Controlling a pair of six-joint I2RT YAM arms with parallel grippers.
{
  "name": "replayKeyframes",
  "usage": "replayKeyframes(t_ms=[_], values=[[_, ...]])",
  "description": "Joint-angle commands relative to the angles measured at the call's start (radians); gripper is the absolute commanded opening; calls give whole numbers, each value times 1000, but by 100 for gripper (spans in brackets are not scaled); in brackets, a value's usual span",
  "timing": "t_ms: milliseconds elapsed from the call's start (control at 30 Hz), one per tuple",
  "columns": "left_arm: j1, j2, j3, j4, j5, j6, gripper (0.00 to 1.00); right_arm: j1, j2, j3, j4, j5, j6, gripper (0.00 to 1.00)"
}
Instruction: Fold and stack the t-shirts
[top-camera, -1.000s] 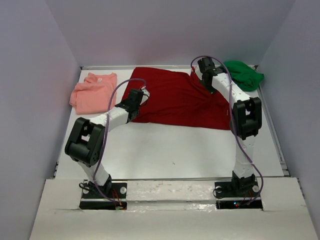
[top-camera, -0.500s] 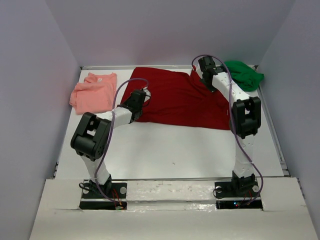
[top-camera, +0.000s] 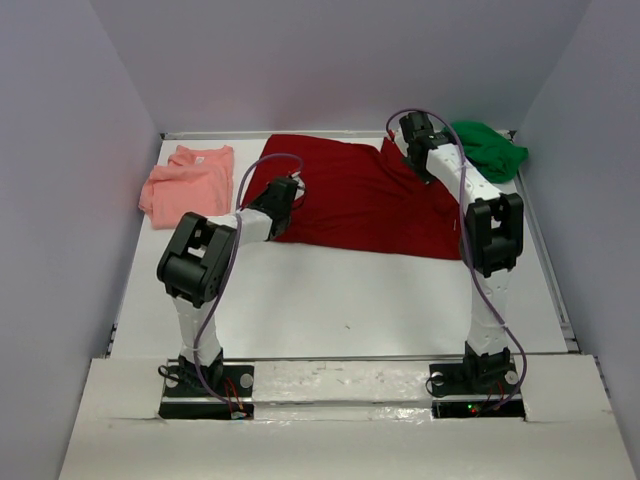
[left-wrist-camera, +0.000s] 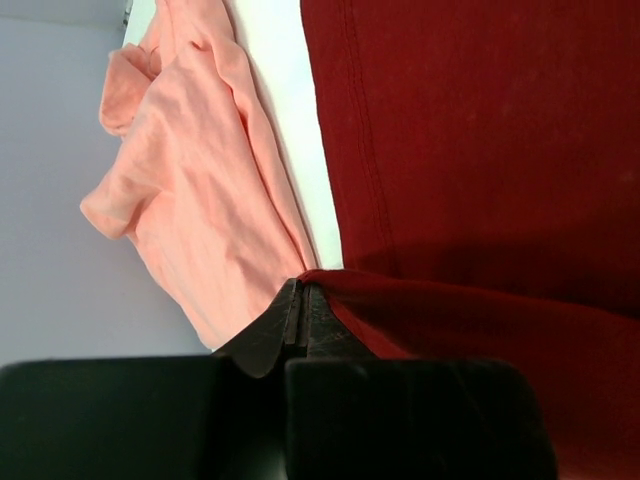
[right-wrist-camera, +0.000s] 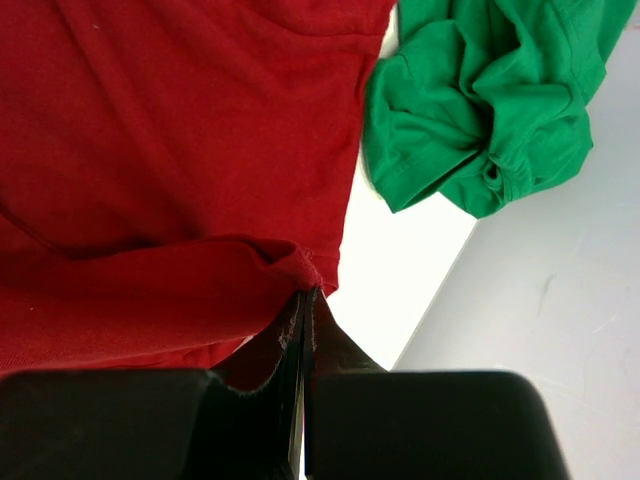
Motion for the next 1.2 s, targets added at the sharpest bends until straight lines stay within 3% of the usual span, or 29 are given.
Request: replayKeyframes(t_ms=[0, 1167], values=[[-4, 25, 44, 63, -45, 7, 0, -10, 16, 51, 33, 37, -16, 0], [-4, 102, 24, 143, -134, 45, 0, -20, 140, 139, 78, 52, -18, 0]])
